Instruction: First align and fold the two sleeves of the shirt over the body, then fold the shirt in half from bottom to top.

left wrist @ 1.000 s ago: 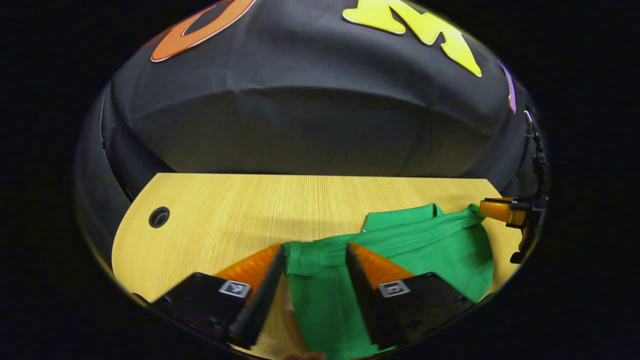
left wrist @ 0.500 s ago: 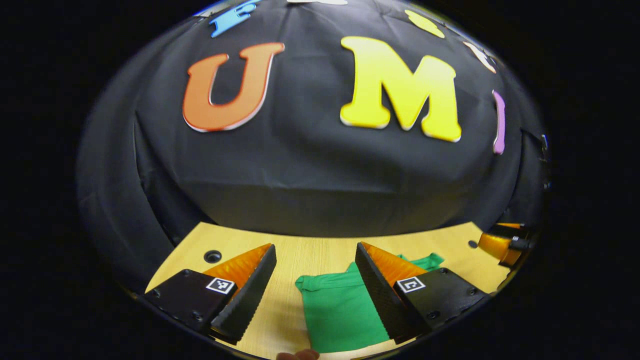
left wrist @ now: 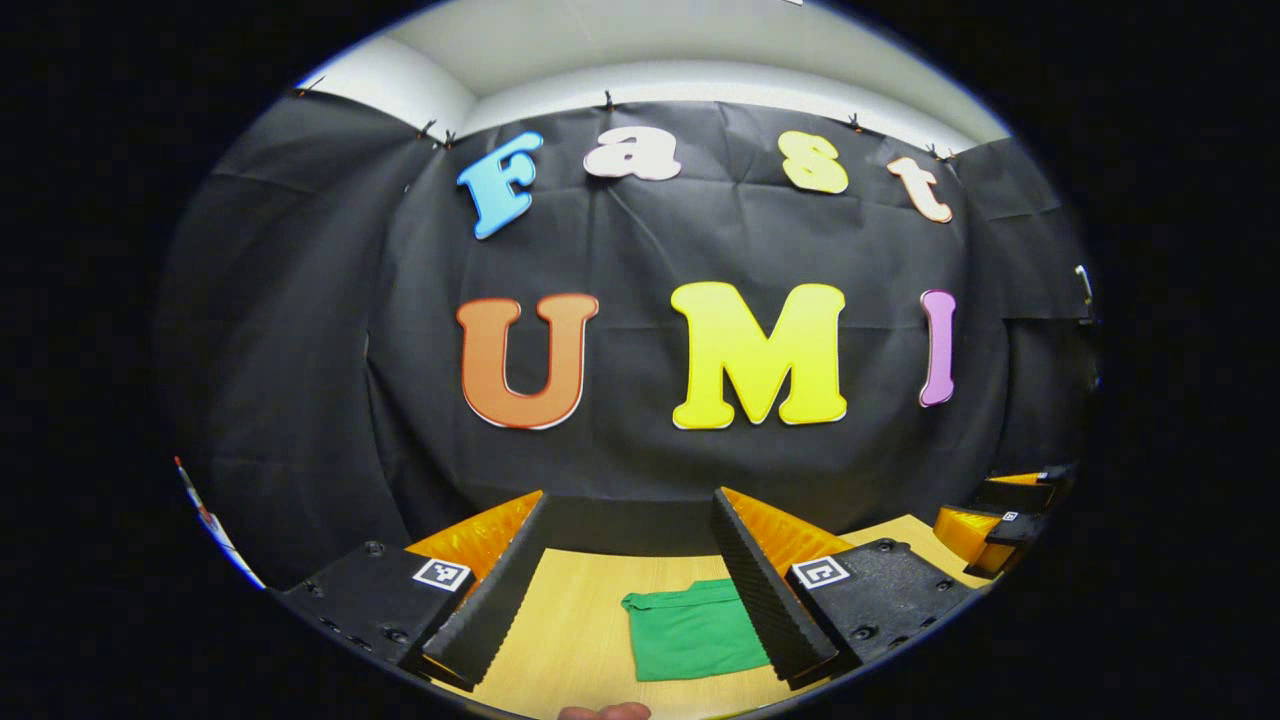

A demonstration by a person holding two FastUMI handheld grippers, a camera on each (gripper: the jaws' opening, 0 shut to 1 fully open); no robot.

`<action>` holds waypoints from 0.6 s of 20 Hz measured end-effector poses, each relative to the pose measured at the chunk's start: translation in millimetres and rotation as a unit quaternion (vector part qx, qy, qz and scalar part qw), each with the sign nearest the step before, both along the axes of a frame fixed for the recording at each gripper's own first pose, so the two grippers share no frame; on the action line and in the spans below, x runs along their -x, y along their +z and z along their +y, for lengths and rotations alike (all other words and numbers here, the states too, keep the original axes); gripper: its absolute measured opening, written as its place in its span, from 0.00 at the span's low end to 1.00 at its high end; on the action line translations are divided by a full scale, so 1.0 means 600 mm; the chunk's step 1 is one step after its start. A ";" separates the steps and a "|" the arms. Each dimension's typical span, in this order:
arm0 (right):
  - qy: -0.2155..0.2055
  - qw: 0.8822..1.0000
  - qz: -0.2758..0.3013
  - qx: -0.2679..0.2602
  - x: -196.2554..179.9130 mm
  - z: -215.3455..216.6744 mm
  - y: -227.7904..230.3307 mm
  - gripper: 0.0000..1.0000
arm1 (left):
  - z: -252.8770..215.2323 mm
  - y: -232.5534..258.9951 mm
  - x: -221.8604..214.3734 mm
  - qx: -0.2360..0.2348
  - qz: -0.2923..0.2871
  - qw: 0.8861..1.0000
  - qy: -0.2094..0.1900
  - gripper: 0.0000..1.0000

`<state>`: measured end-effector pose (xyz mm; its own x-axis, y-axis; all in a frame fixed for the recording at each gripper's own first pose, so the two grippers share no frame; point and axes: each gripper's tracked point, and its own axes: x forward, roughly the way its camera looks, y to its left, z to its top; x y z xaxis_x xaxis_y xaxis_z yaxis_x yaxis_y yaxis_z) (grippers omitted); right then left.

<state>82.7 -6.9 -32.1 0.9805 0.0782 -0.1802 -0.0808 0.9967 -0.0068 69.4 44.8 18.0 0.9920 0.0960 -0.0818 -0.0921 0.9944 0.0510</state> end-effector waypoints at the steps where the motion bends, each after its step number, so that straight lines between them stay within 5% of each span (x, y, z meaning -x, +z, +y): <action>1: -0.003 1.000 -0.007 -0.006 0.023 0.004 0.011 0.92 | -0.014 0.000 0.028 0.001 0.002 1.000 -0.005 1.00; 3: -0.004 0.999 -0.035 -0.008 0.068 0.013 0.034 0.93 | -0.036 -0.006 0.077 0.008 0.009 1.000 -0.016 0.94; 4: -0.009 0.999 -0.048 0.006 0.085 0.008 0.041 0.92 | -0.048 -0.013 0.097 0.010 0.015 1.000 -0.022 1.00; 6: -0.013 0.999 -0.046 0.016 0.123 0.007 0.032 0.92 | -0.061 -0.037 0.136 0.014 0.033 0.999 -0.028 0.94; 7: -0.016 0.999 -0.041 0.012 0.143 0.011 0.026 0.92 | -0.061 -0.042 0.147 0.020 0.035 0.999 -0.026 1.00; 12: -0.031 0.999 -0.043 0.008 0.187 0.007 0.012 0.92 | -0.062 -0.060 0.176 0.026 0.042 0.998 -0.025 1.00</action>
<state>-29.7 -2.6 -24.9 0.9954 0.0152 -0.0950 -0.0178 0.9995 -0.0268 -36.0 7.5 -18.2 0.9848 0.0401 -0.1692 -0.0398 0.9992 0.0052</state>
